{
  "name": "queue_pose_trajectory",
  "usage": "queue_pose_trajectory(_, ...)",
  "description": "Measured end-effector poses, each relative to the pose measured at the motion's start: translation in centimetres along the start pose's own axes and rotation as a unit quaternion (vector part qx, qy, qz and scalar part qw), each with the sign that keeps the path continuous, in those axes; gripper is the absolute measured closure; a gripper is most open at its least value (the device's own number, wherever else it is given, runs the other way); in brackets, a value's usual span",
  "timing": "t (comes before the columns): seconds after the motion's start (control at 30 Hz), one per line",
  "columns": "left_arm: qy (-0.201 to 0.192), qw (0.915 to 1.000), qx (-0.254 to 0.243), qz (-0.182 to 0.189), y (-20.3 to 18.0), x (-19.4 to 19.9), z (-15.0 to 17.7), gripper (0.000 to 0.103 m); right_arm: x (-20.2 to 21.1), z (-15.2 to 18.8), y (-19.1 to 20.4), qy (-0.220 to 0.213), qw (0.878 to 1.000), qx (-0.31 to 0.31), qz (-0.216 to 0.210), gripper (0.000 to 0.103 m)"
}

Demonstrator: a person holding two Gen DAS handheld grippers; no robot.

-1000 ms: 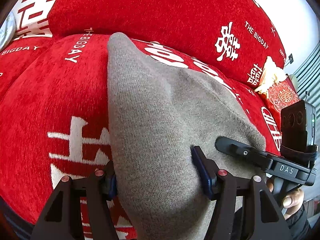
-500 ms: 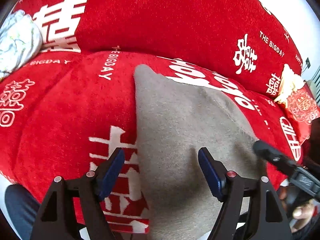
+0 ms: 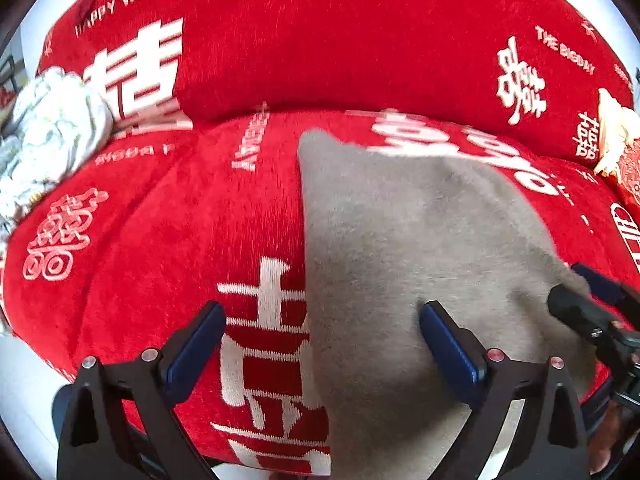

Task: Fold small clothes

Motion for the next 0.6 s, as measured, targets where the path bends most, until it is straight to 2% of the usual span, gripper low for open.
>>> queue_pose_trajectory(0.1,-0.05,0.9985,-0.019,0.004,-1.3,3.0,-0.1,0.005,2.2,-0.2,1.0,-0.018,0.998,0.031,0.042,0.022)
queue_pose_trajectory(0.2,-0.07,0.9968,-0.036,0.011,-2.5,4.9,0.0,0.005,3.0,0.3,2.2,-0.004,0.995,0.054,0.085,0.022)
queue_pose_trajectory(0.3,-0.071,0.9961,-0.045,-0.025,-2.9,5.7,0.5,0.004,3.3,1.2,2.2,0.011,0.994,0.039,0.103,0.021)
queue_pose_trajectory(0.5,-0.06,0.9975,-0.036,0.001,-2.6,6.1,1.9,0.004,3.7,2.6,1.3,0.02,0.993,0.02,0.119,0.021)
queue_pose_trajectory(0.6,-0.066,0.9973,-0.032,-0.001,-2.5,6.6,2.3,0.004,4.0,2.9,1.0,0.02,0.992,0.012,0.124,0.021)
Point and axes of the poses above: each gripper's, at about its wrist camera, not at the fingertips, and x roughly against the way its jaws point, y to its left, z to its underside, the point moved 6 cm from there along -x, roughly the way its jaws point, and after that the axes turned 4 degrees about x, right-handed, at the moved point
